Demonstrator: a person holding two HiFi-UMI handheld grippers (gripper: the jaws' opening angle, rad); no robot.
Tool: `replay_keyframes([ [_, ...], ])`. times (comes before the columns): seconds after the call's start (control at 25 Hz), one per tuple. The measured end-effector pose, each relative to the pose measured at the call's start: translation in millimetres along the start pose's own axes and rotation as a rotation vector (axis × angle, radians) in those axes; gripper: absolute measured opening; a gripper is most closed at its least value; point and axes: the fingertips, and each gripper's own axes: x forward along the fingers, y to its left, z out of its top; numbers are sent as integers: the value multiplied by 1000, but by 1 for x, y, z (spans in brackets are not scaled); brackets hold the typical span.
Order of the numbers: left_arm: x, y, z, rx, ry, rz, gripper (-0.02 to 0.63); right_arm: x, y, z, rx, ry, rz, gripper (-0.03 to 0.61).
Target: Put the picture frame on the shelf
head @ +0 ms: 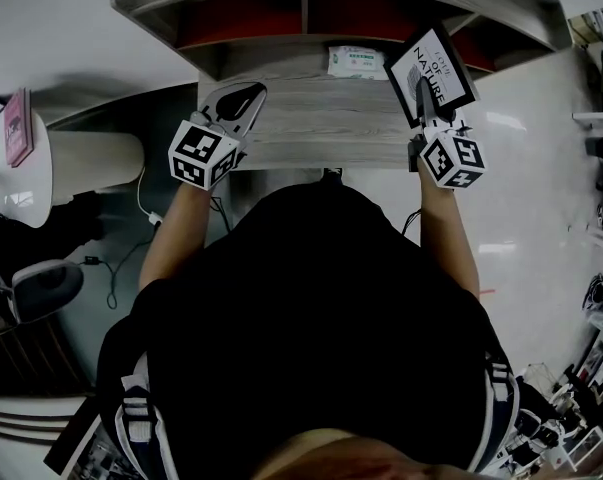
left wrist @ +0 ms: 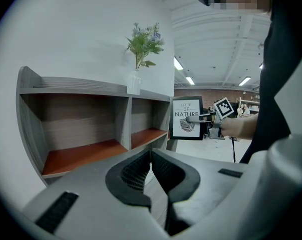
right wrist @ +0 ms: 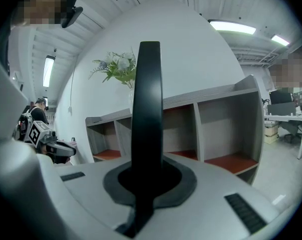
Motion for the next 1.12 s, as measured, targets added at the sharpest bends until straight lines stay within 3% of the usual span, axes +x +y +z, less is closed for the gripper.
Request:
replay_keyframes([
  [1.12, 39, 5, 6, -3, 25, 6, 29, 26, -56, -4, 29, -17, -52, 23],
])
